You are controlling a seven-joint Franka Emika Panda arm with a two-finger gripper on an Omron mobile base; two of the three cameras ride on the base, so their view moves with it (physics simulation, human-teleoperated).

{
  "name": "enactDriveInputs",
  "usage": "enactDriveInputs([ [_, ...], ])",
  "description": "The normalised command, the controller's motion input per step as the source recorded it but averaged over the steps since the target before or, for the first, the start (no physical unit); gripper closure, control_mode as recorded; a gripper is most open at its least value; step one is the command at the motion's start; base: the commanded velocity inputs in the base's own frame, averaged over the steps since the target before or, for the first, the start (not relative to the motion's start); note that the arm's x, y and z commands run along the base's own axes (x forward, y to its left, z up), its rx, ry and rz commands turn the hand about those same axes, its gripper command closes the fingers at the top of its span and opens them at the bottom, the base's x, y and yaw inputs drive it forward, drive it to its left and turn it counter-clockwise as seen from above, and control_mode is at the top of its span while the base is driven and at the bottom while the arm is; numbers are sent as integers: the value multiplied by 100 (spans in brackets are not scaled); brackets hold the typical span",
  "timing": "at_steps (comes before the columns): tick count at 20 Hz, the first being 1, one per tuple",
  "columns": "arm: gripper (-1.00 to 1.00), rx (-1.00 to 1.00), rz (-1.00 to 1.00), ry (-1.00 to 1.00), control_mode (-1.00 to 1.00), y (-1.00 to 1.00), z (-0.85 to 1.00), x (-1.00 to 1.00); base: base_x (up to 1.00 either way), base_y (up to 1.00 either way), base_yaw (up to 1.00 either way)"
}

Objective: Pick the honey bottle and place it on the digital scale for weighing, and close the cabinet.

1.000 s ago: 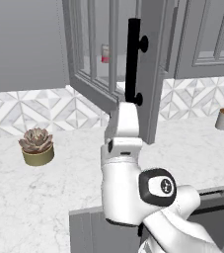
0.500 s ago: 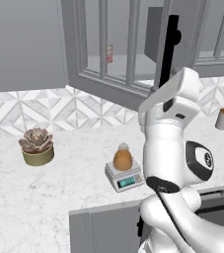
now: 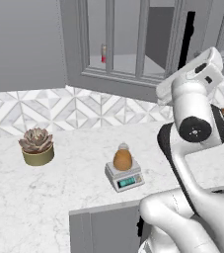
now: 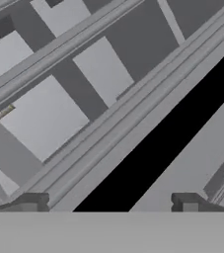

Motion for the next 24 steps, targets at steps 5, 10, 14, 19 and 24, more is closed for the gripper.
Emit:
enactDriveInputs([
  [5,-100,9,13,-4,-100,-68,-11,99,0,0,0],
  [10,-100,-1,1,-45,-100,-9,-24,63,0,0,0],
  [14,-100,-2,-3,-48,-100,0,-24,91,0,0,0],
  [19,-100,0,-3,-10,-100,-14,-1,100,0,0,0],
  [24,-100,2,-1,16,-100,-23,1,100,0,0,0],
])
